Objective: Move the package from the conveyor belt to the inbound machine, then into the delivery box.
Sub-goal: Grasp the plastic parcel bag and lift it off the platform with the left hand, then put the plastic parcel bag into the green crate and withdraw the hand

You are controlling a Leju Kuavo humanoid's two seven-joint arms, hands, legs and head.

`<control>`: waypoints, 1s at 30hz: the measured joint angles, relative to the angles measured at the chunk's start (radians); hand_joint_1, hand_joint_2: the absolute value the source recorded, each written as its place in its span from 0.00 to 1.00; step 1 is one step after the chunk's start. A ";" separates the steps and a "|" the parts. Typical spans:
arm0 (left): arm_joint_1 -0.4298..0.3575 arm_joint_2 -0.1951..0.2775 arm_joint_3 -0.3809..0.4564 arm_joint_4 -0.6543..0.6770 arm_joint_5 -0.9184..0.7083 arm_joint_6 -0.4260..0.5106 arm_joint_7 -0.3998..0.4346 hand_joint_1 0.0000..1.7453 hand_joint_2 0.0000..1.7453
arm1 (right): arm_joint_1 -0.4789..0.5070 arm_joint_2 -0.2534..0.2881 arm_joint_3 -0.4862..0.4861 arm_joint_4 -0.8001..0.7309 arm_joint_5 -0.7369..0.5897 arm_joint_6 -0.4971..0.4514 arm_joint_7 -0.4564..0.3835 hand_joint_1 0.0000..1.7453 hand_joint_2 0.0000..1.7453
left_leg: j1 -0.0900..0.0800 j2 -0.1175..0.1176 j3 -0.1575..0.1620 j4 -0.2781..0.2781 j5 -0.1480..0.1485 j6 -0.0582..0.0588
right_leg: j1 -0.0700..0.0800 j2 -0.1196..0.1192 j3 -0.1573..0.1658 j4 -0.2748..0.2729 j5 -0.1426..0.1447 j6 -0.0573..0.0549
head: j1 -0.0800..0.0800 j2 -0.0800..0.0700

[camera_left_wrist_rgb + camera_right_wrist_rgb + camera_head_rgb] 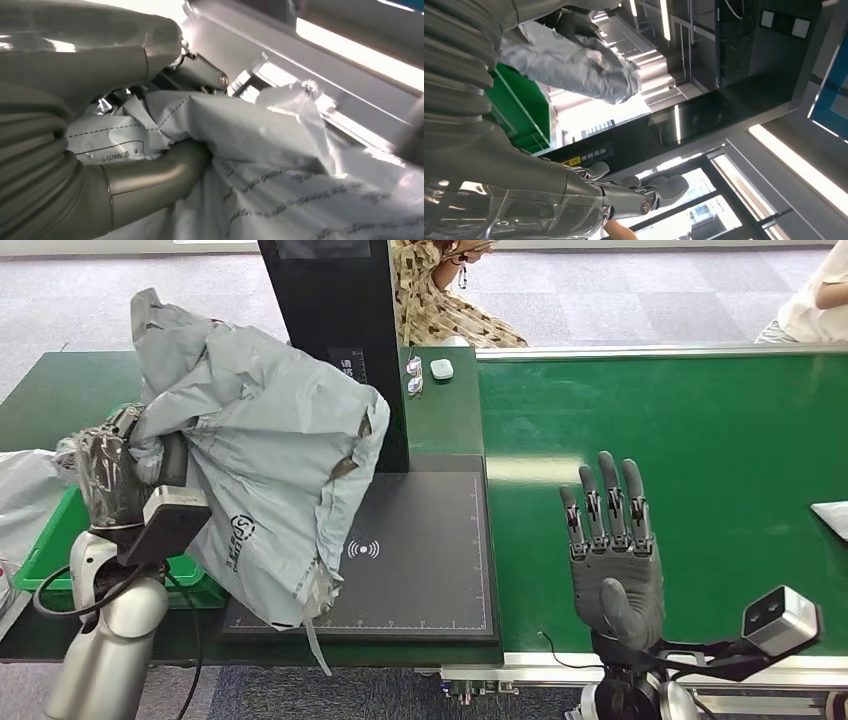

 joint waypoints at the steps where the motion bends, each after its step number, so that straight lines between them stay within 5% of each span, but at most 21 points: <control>1: -0.017 0.002 0.021 0.010 -0.031 -0.008 0.027 1.00 1.00 | 0.000 0.002 0.000 0.000 0.000 0.004 0.003 0.00 1.00 | 0.000 0.000 0.000 0.000 0.000 0.000 | 0.000 0.000 0.000 0.000 0.000 0.000 | 0.000 0.000; 6: -0.146 0.033 0.092 0.138 -0.180 -0.043 0.139 1.00 1.00 | -0.012 0.008 0.000 0.004 -0.005 0.023 0.019 0.00 1.00 | 0.000 0.000 0.000 0.000 0.001 -0.001 | 0.000 0.000 0.000 0.000 0.001 -0.001 | 0.000 0.000; 19: -0.541 0.179 0.116 0.763 -0.474 -0.120 0.354 1.00 1.00 | -0.051 0.014 0.002 0.038 -0.017 0.039 0.037 0.00 1.00 | 0.001 0.001 0.000 0.000 0.002 -0.002 | 0.001 0.001 -0.001 0.001 0.003 -0.003 | 0.000 0.000; 30: -0.648 0.267 0.039 1.098 -0.596 -0.369 0.444 1.00 1.00 | -0.075 0.014 0.010 0.063 -0.025 0.041 0.041 0.00 1.00 | 0.001 0.002 0.000 0.000 0.002 -0.002 | 0.000 0.002 -0.001 0.001 0.003 -0.003 | 0.000 0.000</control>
